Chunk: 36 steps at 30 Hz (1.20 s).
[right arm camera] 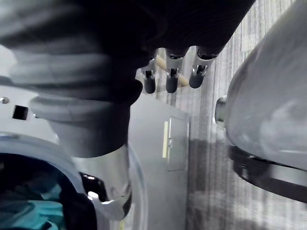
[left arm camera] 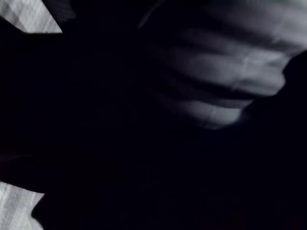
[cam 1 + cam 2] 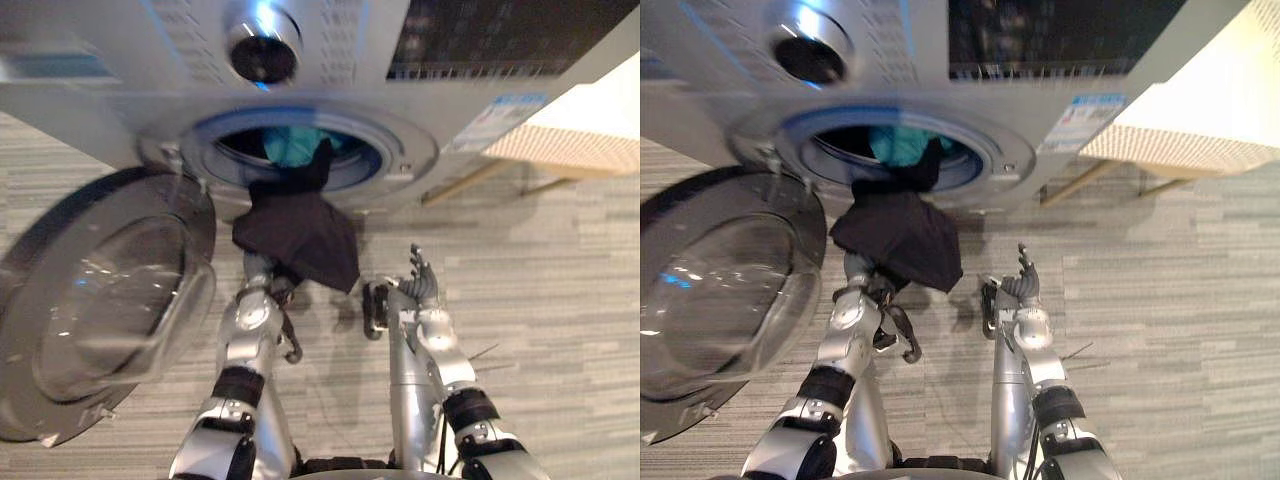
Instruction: Pick up the laundry basket with both hands and put the clothes into the washing machine.
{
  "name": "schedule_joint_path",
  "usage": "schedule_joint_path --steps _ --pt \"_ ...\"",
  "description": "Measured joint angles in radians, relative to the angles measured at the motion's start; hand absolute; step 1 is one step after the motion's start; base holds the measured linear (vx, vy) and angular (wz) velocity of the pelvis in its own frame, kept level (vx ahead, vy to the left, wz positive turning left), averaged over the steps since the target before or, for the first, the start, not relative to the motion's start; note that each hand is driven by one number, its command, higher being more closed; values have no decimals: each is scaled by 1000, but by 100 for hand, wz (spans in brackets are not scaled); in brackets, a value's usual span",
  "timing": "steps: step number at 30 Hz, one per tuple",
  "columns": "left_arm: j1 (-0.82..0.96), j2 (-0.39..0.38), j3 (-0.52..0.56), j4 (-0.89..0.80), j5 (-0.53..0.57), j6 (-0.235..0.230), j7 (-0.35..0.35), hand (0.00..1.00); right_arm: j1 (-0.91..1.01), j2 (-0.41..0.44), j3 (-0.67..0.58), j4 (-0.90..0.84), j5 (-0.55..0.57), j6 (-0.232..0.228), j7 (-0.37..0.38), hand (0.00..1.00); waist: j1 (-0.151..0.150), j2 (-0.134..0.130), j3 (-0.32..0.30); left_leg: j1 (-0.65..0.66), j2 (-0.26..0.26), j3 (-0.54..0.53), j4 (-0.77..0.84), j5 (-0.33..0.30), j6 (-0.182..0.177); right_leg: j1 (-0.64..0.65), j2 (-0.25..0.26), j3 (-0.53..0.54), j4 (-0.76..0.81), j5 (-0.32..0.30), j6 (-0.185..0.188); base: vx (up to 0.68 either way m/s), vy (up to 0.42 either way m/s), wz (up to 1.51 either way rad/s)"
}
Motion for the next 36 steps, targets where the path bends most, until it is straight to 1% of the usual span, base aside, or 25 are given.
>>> schedule_joint_path --steps 1,3,4,5,7,9,10,12,15,18,21,22,23,24,25,26,28,29,31,32,33,34,36 --pt "-52 1 0 -17 0 0 11 100 -18 4 -7 -37 0 -5 -7 0 -6 -5 8 -47 10 -8 42 -10 5 -52 6 5 42 -7 -1 -27 -68 -19" --pt "-118 6 2 -21 1 0 24 100 -32 4 -16 -80 0 -12 -13 0 -15 -7 9 -101 14 -16 83 -18 8 -111 7 10 86 -14 3 -14 -82 -7" --pt "-166 25 3 -21 2 0 41 100 -44 4 -17 -107 1 -16 -13 0 -25 -10 11 -132 14 -20 112 -26 7 -147 8 15 116 -19 4 -15 -73 -4" --pt "-186 34 4 -21 3 0 46 100 -45 4 -18 -115 1 -22 -13 0 -27 -10 13 -143 14 -24 123 -30 6 -159 9 15 126 -21 4 -15 -43 -6" --pt "-260 66 27 -21 4 0 63 100 -45 5 -20 -152 3 -35 -13 0 -43 -14 15 -184 14 -40 150 -34 5 -195 10 12 149 -24 4 -14 -31 -2" --pt "-385 138 43 -18 4 1 85 100 -35 12 -38 -195 26 -51 -11 0 -55 -24 21 -231 15 -57 172 -34 5 -232 9 3 167 -27 7 -21 -35 1" --pt "-417 157 44 -16 4 2 86 100 -32 12 -40 -203 28 -52 -11 0 -57 -27 22 -239 15 -60 176 -34 5 -239 8 2 171 -27 7 -18 -32 2" --pt "-544 227 43 -5 3 6 90 100 -19 12 -58 -229 31 -60 -8 0 -60 -32 25 -268 13 -71 188 -33 5 -258 3 -8 182 -26 -1 -11 -30 5" --pt "-673 275 42 39 9 10 113 100 -9 11 -67 -259 35 -70 4 0 -64 -35 27 -295 9 -88 194 -33 6 -271 -5 -19 187 -28 -7 2 -19 6" --pt "-781 324 39 84 78 33 147 100 -9 11 -67 -268 36 -84 14 0 -71 -54 36 -312 6 -98 193 -33 6 -279 -12 -33 188 -32 -11 16 -20 6" --pt "-881 372 36 137 152 63 161 100 7 14 -65 -309 42 -92 27 0 -75 -70 44 -338 -1 -102 193 -32 6 -303 -15 -38 191 -33 -11 0 0 0" --pt "-921 392 35 166 203 77 169 100 16 17 -65 -334 58 -99 35 0 -77 -78 48 -350 -2 -103 194 -32 6 -314 -17 -40 192 -33 -11 0 0 0" --pt "-938 401 34 178 226 87 170 100 21 18 -66 -344 60 -103 37 0 -77 -82 50 -356 -3 -105 194 -32 6 -320 -18 -41 192 -33 -12 0 0 0" --pt "-965 414 32 201 269 104 169 100 32 15 -68 -350 64 -116 41 0 -78 -83 51 -370 -4 -110 196 -31 7 -328 -26 -45 193 -33 -12 26 -3 4" --pt "-985 425 31 226 342 136 167 0 38 7 -70 -367 70 -129 55 0 -77 -84 51 -381 -6 -113 198 -31 8 -335 -33 -57 196 -33 -12 27 -2 5" --pt "-988 430 31 231 360 142 166 0 38 6 -70 -367 72 -130 57 0 -77 -84 51 -383 -6 -114 199 -31 8 -335 -34 -58 196 -33 -12 28 -1 4" --pt "-1006 441 32 271 472 189 160 0 50 -2 -69 -379 78 -133 79 0 -75 -84 51 -396 -13 -121 199 -29 11 -339 -47 -67 197 -37 -18 18 0 8" --pt "-1009 441 32 276 496 200 156 0 55 -3 -69 -385 79 -135 80 0 -75 -84 51 -398 -17 -121 198 -29 12 -341 -49 -67 198 -38 -18 14 -2 15" --pt "-1014 439 33 299 592 230 132 0 71 -17 -65 -406 102 -147 98 0 -73 -85 52 -412 -25 -121 199 -26 16 -352 -62 -67 204 -45 -18 10 -5 14" --pt "-1016 439 34 306 620 239 120 0 74 -20 -63 -409 107 -148 103 0 -73 -88 54 -414 -26 -122 199 -26 16 -353 -63 -68 204 -45 -18 7 -5 7" --pt "-1016 437 36 325 669 247 101 0 81 -20 -62 -413 108 -153 116 0 -72 -90 55 -417 -28 -125 199 -26 16 -353 -64 -69 204 -47 -18 6 -3 4" --pt "-1016 434 37 333 696 251 88 0 86 -19 -62 -417 108 -155 121 0 -72 -90 55 -419 -29 -126 200 -26 16 -353 -65 -69 204 -48 -18 10 -3 7" --pt "-1014 416 41 337 794 269 30 0 114 -21 -58 -440 108 -159 142 0 -71 -90 55 -425 -39 -136 205 -26 16 -351 -72 -69 213 -56 -13 22 -5 12"
